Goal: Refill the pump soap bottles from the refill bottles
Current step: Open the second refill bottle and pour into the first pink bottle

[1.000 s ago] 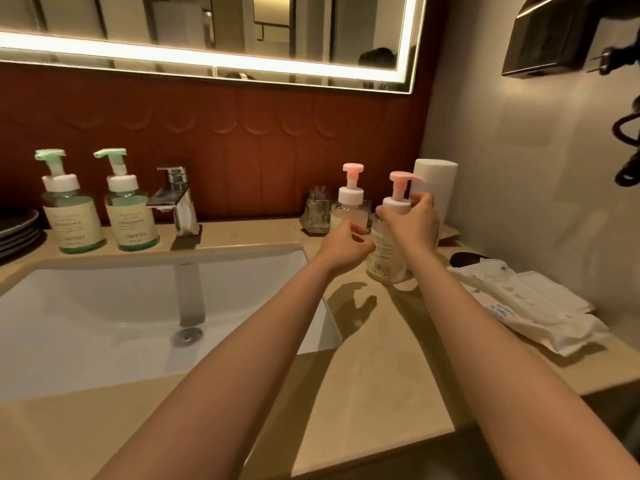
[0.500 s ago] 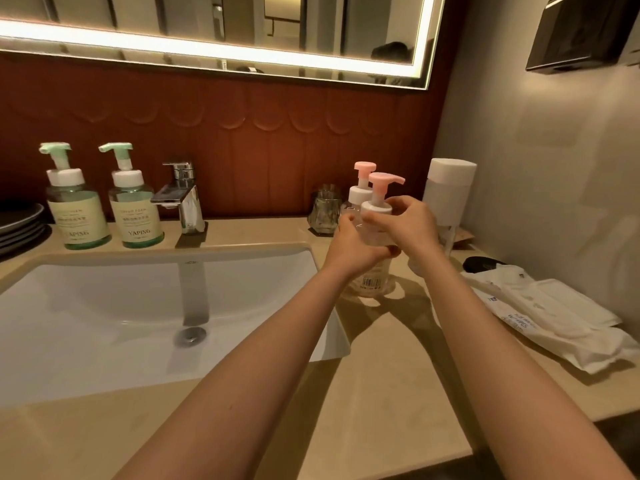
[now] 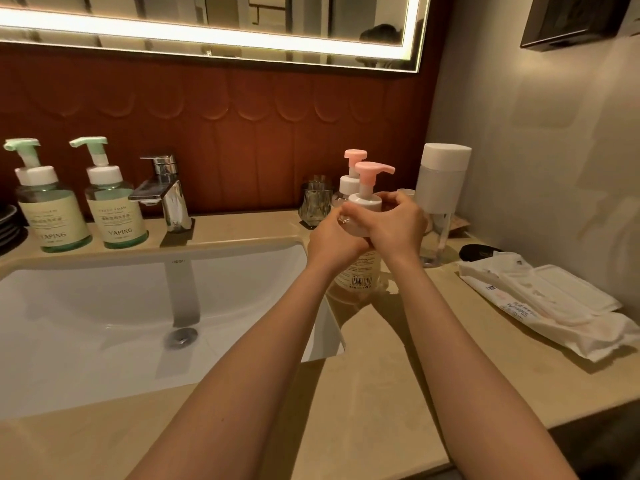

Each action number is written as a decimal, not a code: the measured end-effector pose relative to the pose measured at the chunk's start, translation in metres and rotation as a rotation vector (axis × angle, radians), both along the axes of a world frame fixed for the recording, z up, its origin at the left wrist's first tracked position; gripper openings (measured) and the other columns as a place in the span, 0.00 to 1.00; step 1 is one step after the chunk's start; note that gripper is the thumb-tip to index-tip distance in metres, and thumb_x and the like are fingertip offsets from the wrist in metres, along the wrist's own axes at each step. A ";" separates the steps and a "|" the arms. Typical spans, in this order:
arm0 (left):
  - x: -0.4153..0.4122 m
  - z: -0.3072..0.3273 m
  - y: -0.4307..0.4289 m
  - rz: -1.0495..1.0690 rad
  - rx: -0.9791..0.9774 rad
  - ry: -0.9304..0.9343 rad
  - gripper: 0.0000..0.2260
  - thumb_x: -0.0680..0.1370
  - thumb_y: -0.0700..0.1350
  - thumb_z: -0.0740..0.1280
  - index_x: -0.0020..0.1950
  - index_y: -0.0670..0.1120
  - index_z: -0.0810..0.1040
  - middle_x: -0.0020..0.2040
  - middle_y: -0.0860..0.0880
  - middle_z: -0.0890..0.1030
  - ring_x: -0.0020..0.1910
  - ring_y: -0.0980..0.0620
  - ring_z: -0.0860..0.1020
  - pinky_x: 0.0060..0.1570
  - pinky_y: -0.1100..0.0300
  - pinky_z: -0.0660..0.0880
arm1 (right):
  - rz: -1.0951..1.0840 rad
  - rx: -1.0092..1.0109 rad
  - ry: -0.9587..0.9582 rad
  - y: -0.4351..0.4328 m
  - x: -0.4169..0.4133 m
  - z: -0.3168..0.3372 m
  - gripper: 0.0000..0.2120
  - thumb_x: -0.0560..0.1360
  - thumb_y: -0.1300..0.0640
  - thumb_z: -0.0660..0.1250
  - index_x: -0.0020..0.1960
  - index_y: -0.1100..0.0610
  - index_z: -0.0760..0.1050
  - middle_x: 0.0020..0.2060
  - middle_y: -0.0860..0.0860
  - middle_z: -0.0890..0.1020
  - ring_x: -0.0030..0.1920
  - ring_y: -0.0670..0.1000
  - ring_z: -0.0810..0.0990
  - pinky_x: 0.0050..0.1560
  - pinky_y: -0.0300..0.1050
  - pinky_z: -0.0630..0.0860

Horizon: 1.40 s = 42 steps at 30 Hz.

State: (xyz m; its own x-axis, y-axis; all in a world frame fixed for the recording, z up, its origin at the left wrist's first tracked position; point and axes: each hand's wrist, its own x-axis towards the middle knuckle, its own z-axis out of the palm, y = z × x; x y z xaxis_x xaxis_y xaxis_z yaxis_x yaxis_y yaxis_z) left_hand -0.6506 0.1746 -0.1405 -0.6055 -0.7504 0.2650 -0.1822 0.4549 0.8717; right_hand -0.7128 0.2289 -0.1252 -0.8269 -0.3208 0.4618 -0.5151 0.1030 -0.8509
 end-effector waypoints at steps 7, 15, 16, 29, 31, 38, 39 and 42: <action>0.004 0.001 0.002 -0.007 -0.005 0.017 0.31 0.70 0.47 0.73 0.70 0.47 0.65 0.65 0.47 0.74 0.63 0.47 0.73 0.56 0.54 0.73 | -0.009 -0.008 -0.006 0.000 0.000 0.000 0.27 0.64 0.43 0.75 0.57 0.55 0.76 0.54 0.51 0.81 0.48 0.46 0.77 0.45 0.39 0.76; 0.006 0.001 -0.002 -0.050 0.014 0.027 0.33 0.67 0.50 0.76 0.68 0.48 0.67 0.64 0.48 0.75 0.61 0.48 0.74 0.57 0.52 0.73 | 0.118 -0.025 -0.055 0.005 -0.008 -0.001 0.26 0.64 0.47 0.76 0.59 0.56 0.76 0.55 0.52 0.81 0.51 0.50 0.79 0.48 0.44 0.79; 0.006 0.001 -0.002 -0.057 0.017 0.033 0.32 0.66 0.50 0.76 0.68 0.49 0.68 0.63 0.48 0.76 0.61 0.48 0.74 0.58 0.51 0.74 | 0.188 -0.032 -0.097 0.006 -0.011 -0.002 0.27 0.65 0.49 0.76 0.61 0.56 0.75 0.56 0.52 0.80 0.53 0.51 0.79 0.48 0.44 0.79; 0.001 0.000 -0.002 -0.058 0.011 0.016 0.29 0.69 0.48 0.75 0.67 0.49 0.68 0.62 0.48 0.76 0.61 0.48 0.74 0.58 0.51 0.73 | 0.326 -0.082 -0.119 0.000 -0.011 -0.002 0.29 0.70 0.56 0.72 0.66 0.56 0.62 0.60 0.53 0.75 0.56 0.53 0.77 0.50 0.43 0.78; 0.000 -0.001 -0.003 -0.048 -0.033 -0.011 0.25 0.72 0.47 0.72 0.66 0.48 0.69 0.61 0.48 0.77 0.60 0.48 0.75 0.55 0.53 0.72 | 0.301 0.013 -0.078 -0.003 -0.008 -0.004 0.33 0.68 0.51 0.74 0.66 0.56 0.62 0.61 0.52 0.72 0.58 0.51 0.74 0.54 0.46 0.77; -0.001 -0.001 -0.003 -0.045 0.039 0.048 0.29 0.70 0.43 0.74 0.68 0.49 0.67 0.63 0.48 0.75 0.62 0.48 0.74 0.56 0.54 0.73 | 0.298 0.004 -0.038 -0.001 -0.013 -0.002 0.30 0.70 0.55 0.73 0.68 0.55 0.66 0.63 0.53 0.74 0.57 0.52 0.75 0.54 0.49 0.78; -0.002 -0.001 -0.003 -0.041 0.025 0.044 0.28 0.70 0.44 0.74 0.68 0.48 0.67 0.63 0.48 0.75 0.61 0.48 0.74 0.56 0.54 0.72 | 0.312 0.007 -0.045 -0.001 -0.011 -0.002 0.32 0.69 0.55 0.73 0.69 0.55 0.64 0.63 0.53 0.73 0.57 0.50 0.75 0.55 0.48 0.77; -0.004 -0.003 -0.004 -0.020 0.000 0.028 0.26 0.71 0.46 0.73 0.67 0.49 0.68 0.63 0.48 0.75 0.61 0.48 0.74 0.53 0.56 0.72 | 0.239 0.036 -0.080 -0.004 -0.010 -0.003 0.34 0.66 0.50 0.75 0.66 0.56 0.62 0.63 0.53 0.73 0.57 0.52 0.75 0.56 0.50 0.77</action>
